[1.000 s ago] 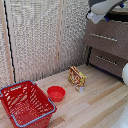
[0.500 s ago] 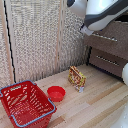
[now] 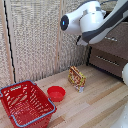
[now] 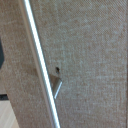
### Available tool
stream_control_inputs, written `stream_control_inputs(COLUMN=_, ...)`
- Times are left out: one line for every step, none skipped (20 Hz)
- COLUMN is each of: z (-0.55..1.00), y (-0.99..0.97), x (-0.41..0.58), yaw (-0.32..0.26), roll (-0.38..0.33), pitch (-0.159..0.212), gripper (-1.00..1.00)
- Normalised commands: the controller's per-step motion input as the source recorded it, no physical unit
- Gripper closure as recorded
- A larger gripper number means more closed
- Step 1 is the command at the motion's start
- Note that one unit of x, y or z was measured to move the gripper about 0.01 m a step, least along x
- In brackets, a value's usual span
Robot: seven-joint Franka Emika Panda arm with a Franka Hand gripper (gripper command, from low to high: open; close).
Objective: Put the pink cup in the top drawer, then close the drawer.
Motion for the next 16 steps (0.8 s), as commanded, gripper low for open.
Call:
stream_control_inputs(z=-0.13, y=-0.24, x=0.0, yaw=0.241, roll=-0.156, pitch=0.121, gripper=-1.0)
stream_control_inputs(z=-0.1, y=-0.26, x=0.023, yaw=0.239, roll=-0.144, pitch=0.105, gripper=-1.0)
stream_control_inputs(z=-0.12, y=-0.25, x=0.171, yaw=0.22, roll=-0.132, pitch=0.097, gripper=-1.0)
stream_control_inputs(z=-0.09, y=-0.28, x=0.18, yaw=0.213, roll=-0.118, pitch=0.096, gripper=-1.0)
stream_control_inputs(z=-0.05, y=-0.31, x=0.197, yaw=0.211, roll=-0.097, pitch=0.079, gripper=-1.0)
stream_control_inputs(z=-0.01, y=-0.39, x=0.194, yaw=0.206, roll=-0.072, pitch=0.062, gripper=-1.0)
stream_control_inputs(z=0.0, y=-0.46, x=0.18, yaw=0.205, roll=-0.044, pitch=0.048, gripper=-1.0)
stream_control_inputs(z=0.0, y=-0.5, x=0.191, yaw=0.199, roll=-0.029, pitch=0.025, gripper=-1.0)
stream_control_inputs(z=0.0, y=-0.53, x=0.18, yaw=0.193, roll=-0.021, pitch=0.006, gripper=-1.0)
stream_control_inputs(z=0.0, y=-0.51, x=0.149, yaw=0.184, roll=-0.028, pitch=0.0, gripper=-1.0)
stream_control_inputs(z=0.0, y=-0.47, x=0.106, yaw=0.149, roll=-0.042, pitch=0.0, gripper=-1.0)
stream_control_inputs(z=0.0, y=-0.41, x=0.066, yaw=0.054, roll=-0.031, pitch=0.012, gripper=-1.0)
stream_control_inputs(z=0.0, y=-0.39, x=0.0, yaw=0.0, roll=-0.02, pitch=0.008, gripper=-1.0)
stream_control_inputs(z=0.0, y=-0.43, x=0.0, yaw=-0.021, roll=-0.012, pitch=0.0, gripper=-1.0)
stream_control_inputs(z=0.0, y=-0.42, x=0.0, yaw=-0.09, roll=0.0, pitch=0.0, gripper=-1.0)
stream_control_inputs(z=0.0, y=-0.45, x=0.0, yaw=-0.111, roll=0.0, pitch=0.0, gripper=-1.0)
